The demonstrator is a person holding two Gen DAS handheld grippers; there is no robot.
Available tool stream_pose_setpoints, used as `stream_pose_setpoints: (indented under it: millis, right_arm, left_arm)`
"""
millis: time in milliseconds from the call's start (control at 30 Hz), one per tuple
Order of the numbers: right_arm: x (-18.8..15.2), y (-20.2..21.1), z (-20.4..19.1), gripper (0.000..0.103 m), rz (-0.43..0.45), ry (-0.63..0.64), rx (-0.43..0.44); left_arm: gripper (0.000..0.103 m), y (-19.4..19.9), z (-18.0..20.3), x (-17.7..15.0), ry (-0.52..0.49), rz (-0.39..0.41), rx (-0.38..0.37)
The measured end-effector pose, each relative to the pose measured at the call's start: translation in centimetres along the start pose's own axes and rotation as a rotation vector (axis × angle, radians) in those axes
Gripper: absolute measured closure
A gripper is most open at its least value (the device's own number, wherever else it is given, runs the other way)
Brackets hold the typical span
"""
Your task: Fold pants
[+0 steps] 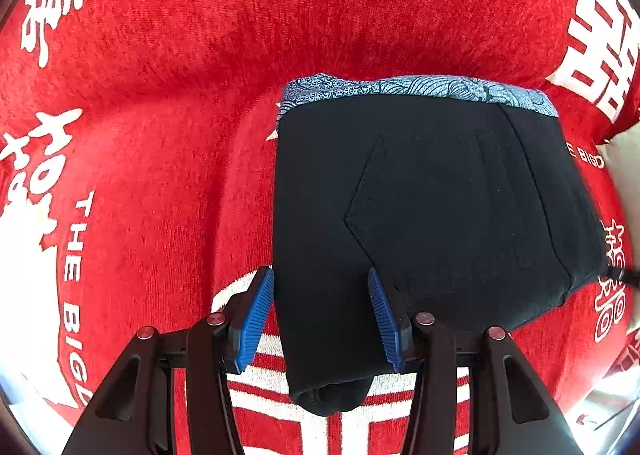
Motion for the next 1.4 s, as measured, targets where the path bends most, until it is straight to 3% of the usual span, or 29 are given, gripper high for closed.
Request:
stream_pose_setpoints:
  millis: [133, 200, 267, 400, 533, 633, 667, 800, 867, 1067, 1233, 1400]
  right_arm:
    - [-1.0, 1.5, 1.2, 0.098, 0.046, -0.062, 0.000]
    - [-0.7, 2.5, 0.5, 0.081, 0.067, -0.065, 0.002]
    - [0.2, 3.5, -1.0, 0.048, 0.102, -0.028, 0.007]
    - [2.5, 4.3, -6.3, 0.047, 0.159, 0.145, 0.009]
    - [2.8, 1.3, -9.4, 0.047, 0.104, 0.270, -0.028]
    - [1.7, -3.1, -7.1, 0.048, -0.014, 0.257, -0.120]
    - [1.7, -3.5, -6.5, 0.040, -0.016, 0.240, -0.115]
    - [1.7, -3.1, -4.9, 0.035, 0.007, 0.152, -0.063]
    - [1.9, -3.1, -4.6, 0.034, 0.003, 0.132, -0.057]
    - [1.8, -2.9, -5.3, 0.034, 0.020, 0.175, -0.093]
    - [0.4, -2.3, -6.5, 0.034, 0.022, 0.243, -0.131]
    - [-0.8, -0.8, -6.1, 0.034, -0.022, 0.261, -0.065]
  left_arm:
    - [0.053, -0.3, 0.1, 0.1, 0.015, -0.001, -0.004]
    - [0.053, -0.3, 0.1, 0.0, 0.011, 0.001, -0.002]
    - [0.053, -0.2, 0.1, 0.0, 0.013, -0.001, -0.002]
    - [0.053, -0.2, 0.1, 0.0, 0.014, 0.004, 0.004]
    - [0.051, -0.2, 0.0, -0.1, 0.024, 0.005, 0.001]
    - [0.049, -0.4, -0.5, -0.2, 0.049, -0.009, -0.023]
    - [0.048, -0.4, -0.6, -0.3, 0.055, -0.010, -0.024]
    - [0.048, -0.6, -0.7, -0.3, 0.063, -0.009, -0.030]
    - [0.031, -0.7, -1.0, -0.3, 0.069, -0.011, -0.006]
    - [0.018, -1.6, -2.1, -0.1, 0.078, -0.042, 0.009]
    - [0.018, -1.4, -2.8, 0.8, 0.052, -0.051, -0.008]
    - [0.018, -1.1, -3.6, 2.7, 0.082, -0.064, -0.076]
Point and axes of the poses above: each gripper's, at about its wrist camera, not at the fingertips, and y roughly against the way its jaws point, z to its right, x to its top, the point moved 6 cm from there along -y, roughly the way its jaws point, and after that the axes turned 15 degrees about x, right-handed, at the moved point
